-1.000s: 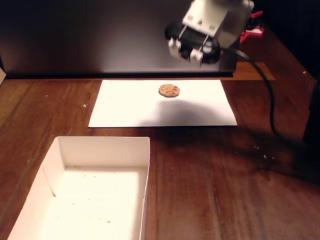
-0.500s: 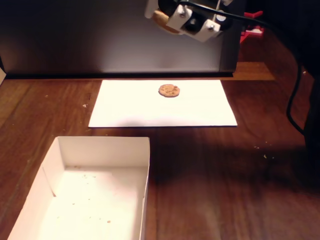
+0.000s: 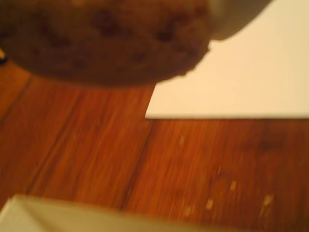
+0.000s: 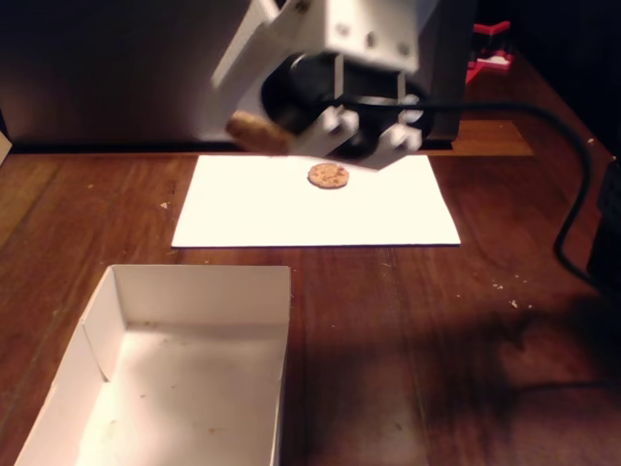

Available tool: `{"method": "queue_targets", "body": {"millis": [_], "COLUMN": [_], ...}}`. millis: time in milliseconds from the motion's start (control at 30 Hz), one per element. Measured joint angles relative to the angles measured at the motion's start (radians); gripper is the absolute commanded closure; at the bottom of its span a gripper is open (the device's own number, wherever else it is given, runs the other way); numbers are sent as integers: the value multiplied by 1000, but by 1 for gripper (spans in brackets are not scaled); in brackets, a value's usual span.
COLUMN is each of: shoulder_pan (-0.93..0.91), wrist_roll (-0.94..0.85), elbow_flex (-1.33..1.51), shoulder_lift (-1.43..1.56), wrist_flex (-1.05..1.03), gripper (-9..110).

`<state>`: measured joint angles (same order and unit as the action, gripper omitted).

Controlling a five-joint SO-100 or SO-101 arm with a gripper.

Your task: Grasp a mini cookies block and put it in the white box.

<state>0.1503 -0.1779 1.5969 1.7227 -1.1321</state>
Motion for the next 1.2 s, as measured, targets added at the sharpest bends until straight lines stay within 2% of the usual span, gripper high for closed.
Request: {"method": "queue_targets", "body": {"millis": [433, 833, 1033, 1100, 1200], "shoulder_pan": [60, 133, 149, 150, 152], "wrist_roll": [156, 225, 227, 227, 227], "elbow_flex": [-216, -362, -364, -374, -391], "shoulder_lift": [-342, -607, -644, -644, -644], "wrist_flex": [44, 44, 44, 44, 44], "gripper": [78, 78, 79, 78, 64]}}
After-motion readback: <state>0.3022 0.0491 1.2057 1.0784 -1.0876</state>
